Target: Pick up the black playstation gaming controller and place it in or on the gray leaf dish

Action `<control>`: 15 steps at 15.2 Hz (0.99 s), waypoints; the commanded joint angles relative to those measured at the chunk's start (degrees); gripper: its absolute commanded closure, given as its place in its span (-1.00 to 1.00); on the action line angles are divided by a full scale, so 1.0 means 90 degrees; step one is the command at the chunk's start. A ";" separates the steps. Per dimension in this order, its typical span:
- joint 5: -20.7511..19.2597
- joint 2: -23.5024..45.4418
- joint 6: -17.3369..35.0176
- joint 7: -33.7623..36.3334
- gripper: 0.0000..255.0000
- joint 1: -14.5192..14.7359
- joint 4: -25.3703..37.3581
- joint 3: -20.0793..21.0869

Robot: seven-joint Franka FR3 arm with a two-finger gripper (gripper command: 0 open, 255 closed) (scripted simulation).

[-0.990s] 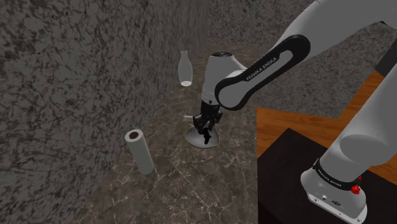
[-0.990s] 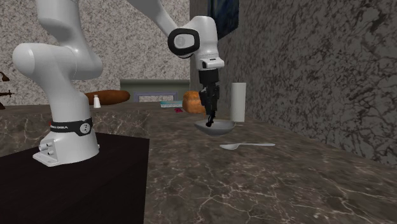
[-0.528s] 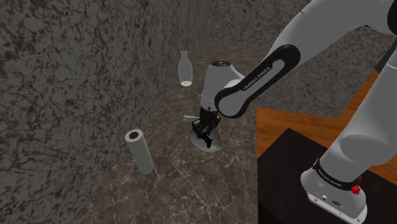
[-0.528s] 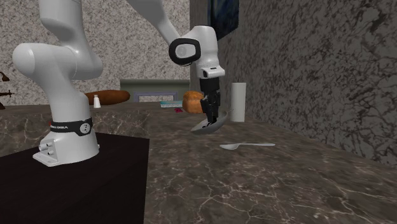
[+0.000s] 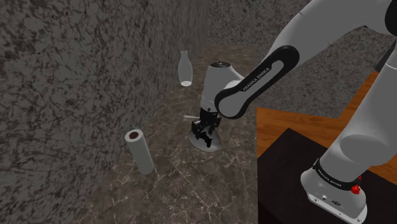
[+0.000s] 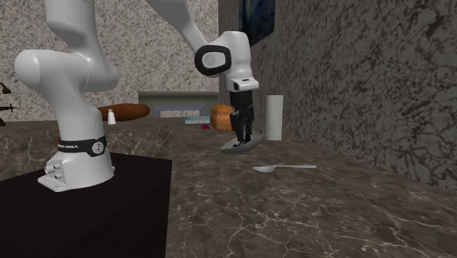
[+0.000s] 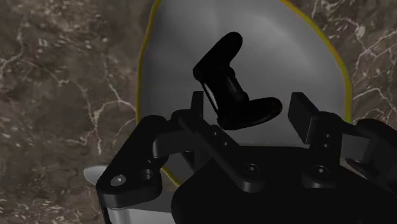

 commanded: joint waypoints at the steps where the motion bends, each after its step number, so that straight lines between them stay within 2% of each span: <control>1: -0.0018 0.0026 -0.0030 0.0021 -1.00 0.0006 -0.0002 -0.0003; 5: 0.0020 0.0001 0.0008 -0.0030 -1.00 -0.0013 -0.0065 -0.0003; 9: 0.0623 -0.0862 -0.0853 -0.0464 -1.00 -0.0124 0.0000 0.0053; 15: 0.0622 -0.0861 -0.0853 -0.0463 -1.00 -0.0108 0.0000 0.0038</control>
